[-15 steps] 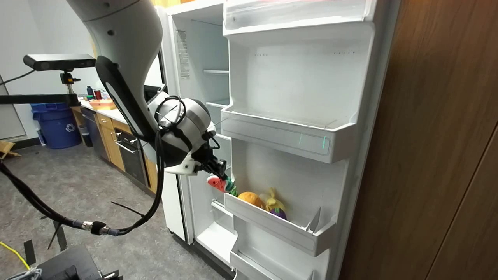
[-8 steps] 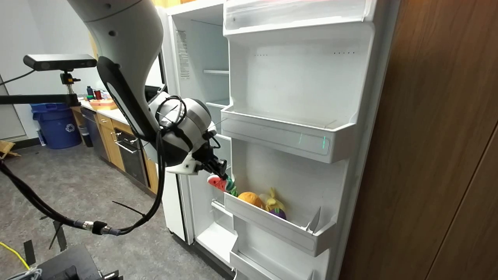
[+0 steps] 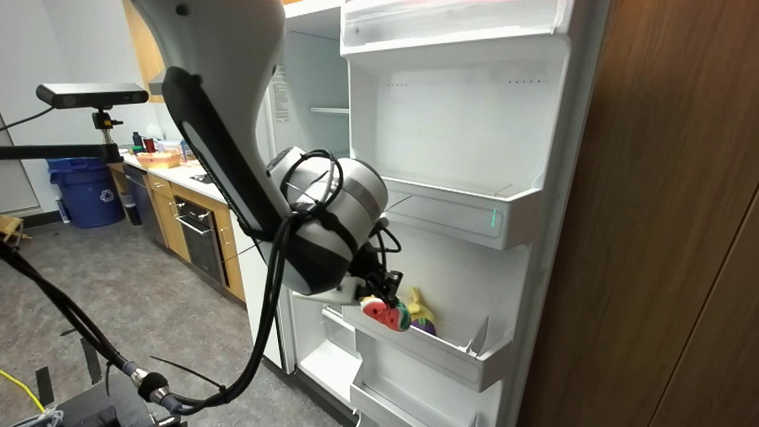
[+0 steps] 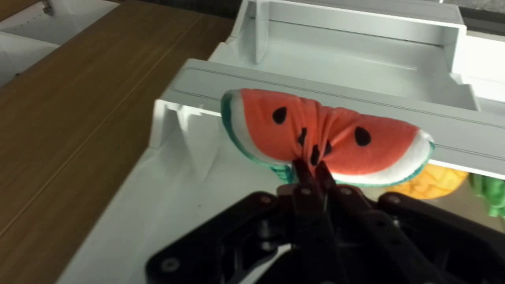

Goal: Move the watermelon plush toy from the top compartment to the bottom compartment.

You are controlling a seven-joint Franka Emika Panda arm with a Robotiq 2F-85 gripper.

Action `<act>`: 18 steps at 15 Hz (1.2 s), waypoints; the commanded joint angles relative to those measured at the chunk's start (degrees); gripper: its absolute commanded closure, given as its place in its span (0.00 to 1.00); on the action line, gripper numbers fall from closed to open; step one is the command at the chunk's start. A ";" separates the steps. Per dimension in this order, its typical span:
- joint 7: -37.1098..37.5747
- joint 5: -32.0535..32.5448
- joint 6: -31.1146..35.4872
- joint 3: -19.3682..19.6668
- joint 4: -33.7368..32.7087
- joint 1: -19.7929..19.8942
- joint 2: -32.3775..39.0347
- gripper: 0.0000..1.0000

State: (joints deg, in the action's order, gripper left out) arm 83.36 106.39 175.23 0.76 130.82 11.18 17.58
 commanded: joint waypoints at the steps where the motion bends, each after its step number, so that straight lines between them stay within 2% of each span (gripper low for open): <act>1: -0.41 8.87 7.62 3.36 -2.50 6.47 -0.98 0.99; 4: -1.22 13.22 11.86 4.63 -5.05 11.32 -0.08 0.99; 5: -0.22 10.63 8.95 4.22 -3.37 9.36 -0.44 0.95; 8: -1.13 11.69 10.50 4.75 -3.97 11.39 -0.39 0.95; 18: -1.13 11.69 10.51 4.41 -3.97 11.23 -0.35 0.95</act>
State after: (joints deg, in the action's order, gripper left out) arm 82.23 118.08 185.73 5.17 126.85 22.41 17.23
